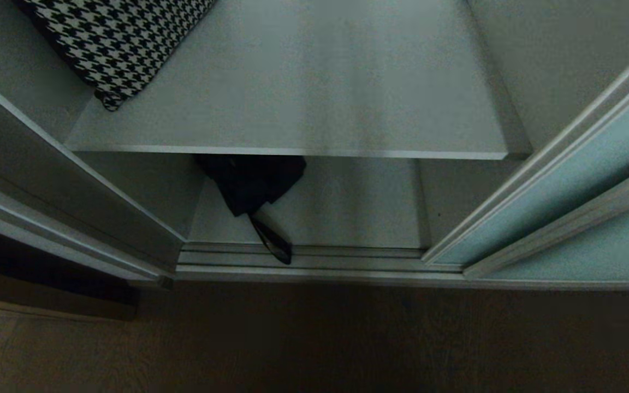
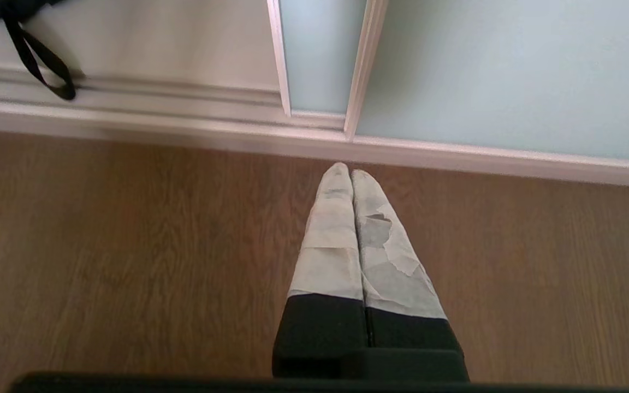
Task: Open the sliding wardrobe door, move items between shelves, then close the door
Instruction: Place the bag on the higher shelf
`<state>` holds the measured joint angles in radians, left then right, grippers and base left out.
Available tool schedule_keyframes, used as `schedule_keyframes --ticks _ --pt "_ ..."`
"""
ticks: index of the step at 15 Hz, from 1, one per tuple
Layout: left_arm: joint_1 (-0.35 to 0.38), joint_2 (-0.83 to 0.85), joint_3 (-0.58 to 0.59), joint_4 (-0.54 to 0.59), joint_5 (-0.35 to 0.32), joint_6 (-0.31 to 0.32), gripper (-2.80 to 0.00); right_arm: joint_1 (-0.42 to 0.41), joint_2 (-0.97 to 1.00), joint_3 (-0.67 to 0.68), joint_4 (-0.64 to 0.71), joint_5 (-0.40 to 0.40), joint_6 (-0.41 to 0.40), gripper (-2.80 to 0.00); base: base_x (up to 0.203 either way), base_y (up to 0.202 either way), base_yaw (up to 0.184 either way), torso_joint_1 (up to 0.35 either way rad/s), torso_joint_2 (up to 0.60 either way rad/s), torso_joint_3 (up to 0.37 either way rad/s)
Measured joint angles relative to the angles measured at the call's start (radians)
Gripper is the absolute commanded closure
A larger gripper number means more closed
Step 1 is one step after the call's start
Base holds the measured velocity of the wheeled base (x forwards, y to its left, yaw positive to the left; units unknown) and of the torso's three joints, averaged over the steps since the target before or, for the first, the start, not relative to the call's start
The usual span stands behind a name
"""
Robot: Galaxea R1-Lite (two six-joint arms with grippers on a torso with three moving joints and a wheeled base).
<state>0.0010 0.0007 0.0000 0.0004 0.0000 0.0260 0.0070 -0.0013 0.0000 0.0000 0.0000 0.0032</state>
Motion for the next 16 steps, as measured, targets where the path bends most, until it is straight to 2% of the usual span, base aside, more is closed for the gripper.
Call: schedule_keyframes --ticks 16 --pt "0.0 0.001 0.0 0.0 0.0 0.0 0.0 0.0 0.0 0.0 0.0 0.0 0.0 0.0 0.0 0.0 0.0 0.003 0.0 -0.198"
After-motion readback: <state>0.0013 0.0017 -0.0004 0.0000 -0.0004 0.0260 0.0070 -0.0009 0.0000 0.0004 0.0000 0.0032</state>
